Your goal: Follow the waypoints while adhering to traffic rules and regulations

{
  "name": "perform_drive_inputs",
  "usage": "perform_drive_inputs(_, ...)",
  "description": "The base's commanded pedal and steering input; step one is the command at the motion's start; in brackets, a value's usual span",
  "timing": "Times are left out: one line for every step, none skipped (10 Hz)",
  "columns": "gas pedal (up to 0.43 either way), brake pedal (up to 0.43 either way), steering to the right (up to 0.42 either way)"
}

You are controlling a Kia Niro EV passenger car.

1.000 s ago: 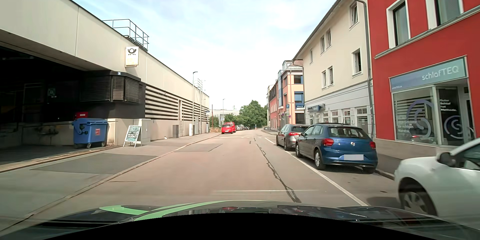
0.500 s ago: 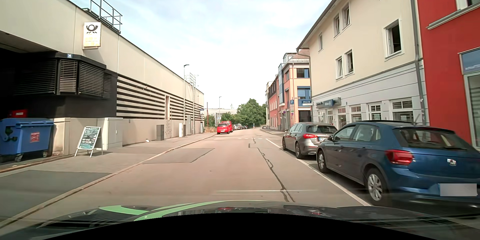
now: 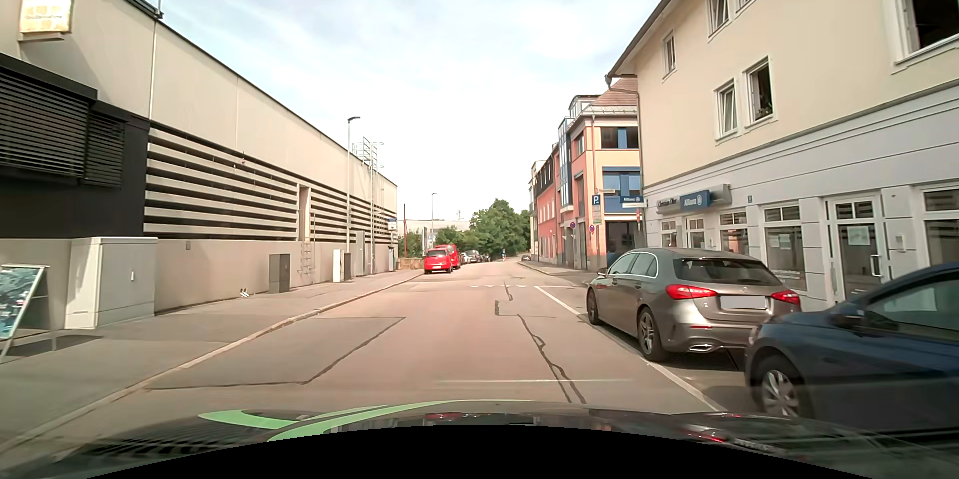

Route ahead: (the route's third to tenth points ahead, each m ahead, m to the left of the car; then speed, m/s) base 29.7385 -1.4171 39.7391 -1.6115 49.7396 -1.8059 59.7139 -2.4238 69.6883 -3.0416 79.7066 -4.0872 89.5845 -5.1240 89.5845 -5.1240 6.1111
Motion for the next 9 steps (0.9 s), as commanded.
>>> perform_drive_inputs(0.000, 0.073, 0.011)
perform_drive_inputs(0.000, 0.079, 0.011)
perform_drive_inputs(0.000, 0.085, 0.012)
perform_drive_inputs(0.000, 0.091, 0.014)
perform_drive_inputs(0.000, 0.091, 0.015)
perform_drive_inputs(0.000, 0.098, 0.015)
perform_drive_inputs(0.000, 0.098, 0.015)
perform_drive_inputs(0.000, 0.104, 0.014)
perform_drive_inputs(0.000, 0.104, 0.012)
